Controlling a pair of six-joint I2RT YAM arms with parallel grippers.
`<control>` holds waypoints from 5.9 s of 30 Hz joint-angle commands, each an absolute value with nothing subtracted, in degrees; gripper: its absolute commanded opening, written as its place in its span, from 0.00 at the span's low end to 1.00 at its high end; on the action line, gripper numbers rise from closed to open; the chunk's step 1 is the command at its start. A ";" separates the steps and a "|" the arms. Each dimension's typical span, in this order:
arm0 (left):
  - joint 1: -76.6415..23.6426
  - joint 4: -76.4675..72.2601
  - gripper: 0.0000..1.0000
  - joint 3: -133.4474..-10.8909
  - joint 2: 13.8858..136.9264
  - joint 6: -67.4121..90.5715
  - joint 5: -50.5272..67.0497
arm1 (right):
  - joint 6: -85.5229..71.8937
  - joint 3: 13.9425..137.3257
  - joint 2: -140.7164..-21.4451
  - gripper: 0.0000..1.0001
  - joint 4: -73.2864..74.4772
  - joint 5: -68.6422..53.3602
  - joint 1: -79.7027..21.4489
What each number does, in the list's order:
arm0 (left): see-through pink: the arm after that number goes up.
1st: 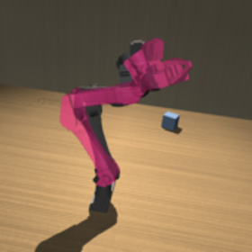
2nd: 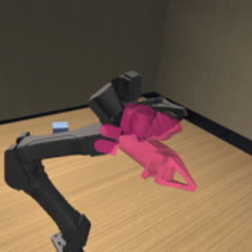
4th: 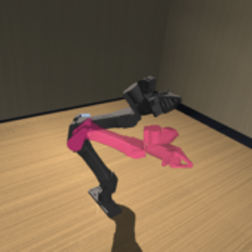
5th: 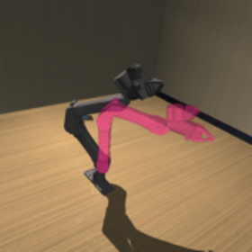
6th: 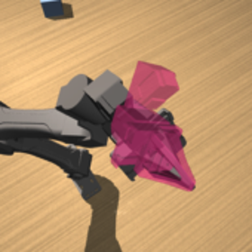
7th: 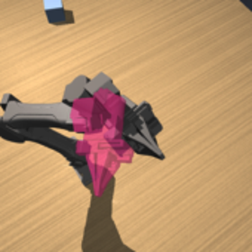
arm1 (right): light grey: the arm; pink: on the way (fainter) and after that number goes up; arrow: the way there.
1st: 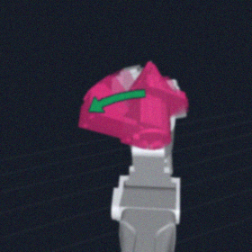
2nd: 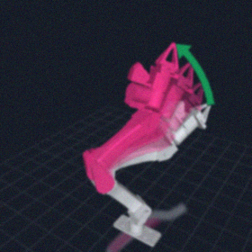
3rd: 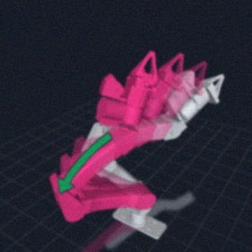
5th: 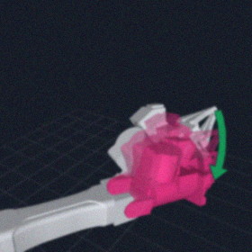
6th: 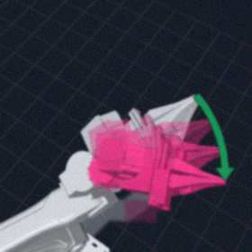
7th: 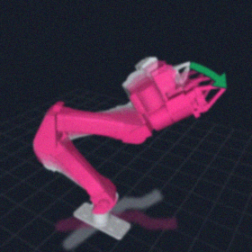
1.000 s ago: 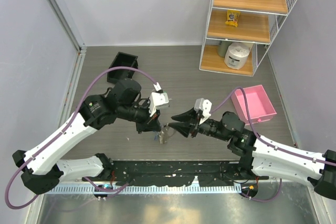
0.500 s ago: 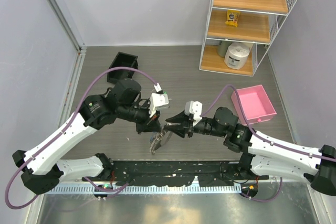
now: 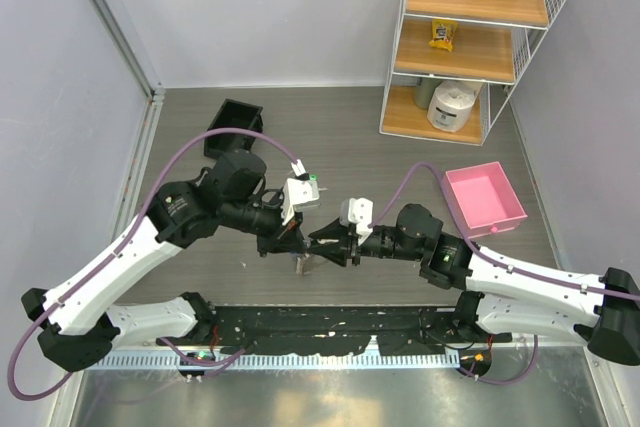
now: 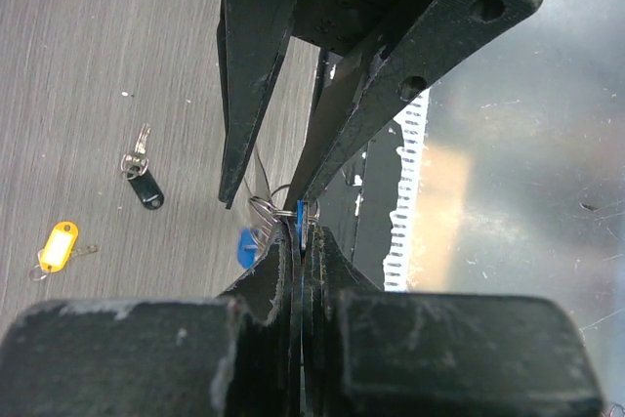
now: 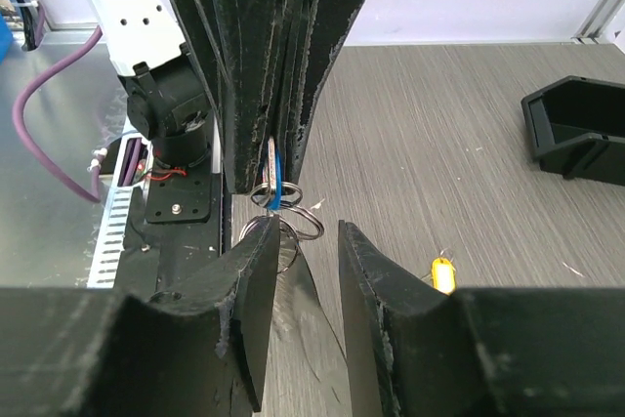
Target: Remove the keys from the keyring
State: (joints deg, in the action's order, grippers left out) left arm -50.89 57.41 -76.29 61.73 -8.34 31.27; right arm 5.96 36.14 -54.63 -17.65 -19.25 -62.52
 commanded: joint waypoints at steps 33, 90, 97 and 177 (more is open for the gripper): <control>-51.15 56.43 0.00 -79.81 61.53 -8.44 36.22 | 6.42 37.27 -49.83 0.05 -17.67 -22.33 -63.19; -50.98 47.37 0.00 -74.97 55.90 -9.58 31.90 | -9.68 35.76 -47.11 0.36 -16.18 -24.00 -54.40; -50.98 48.07 0.00 -75.24 55.99 -10.46 34.45 | -1.06 40.16 -45.88 0.46 -10.99 -24.78 -54.40; -50.98 44.12 0.00 -60.30 50.27 -7.12 26.73 | -16.61 37.36 -45.26 0.05 -21.09 -29.10 -43.15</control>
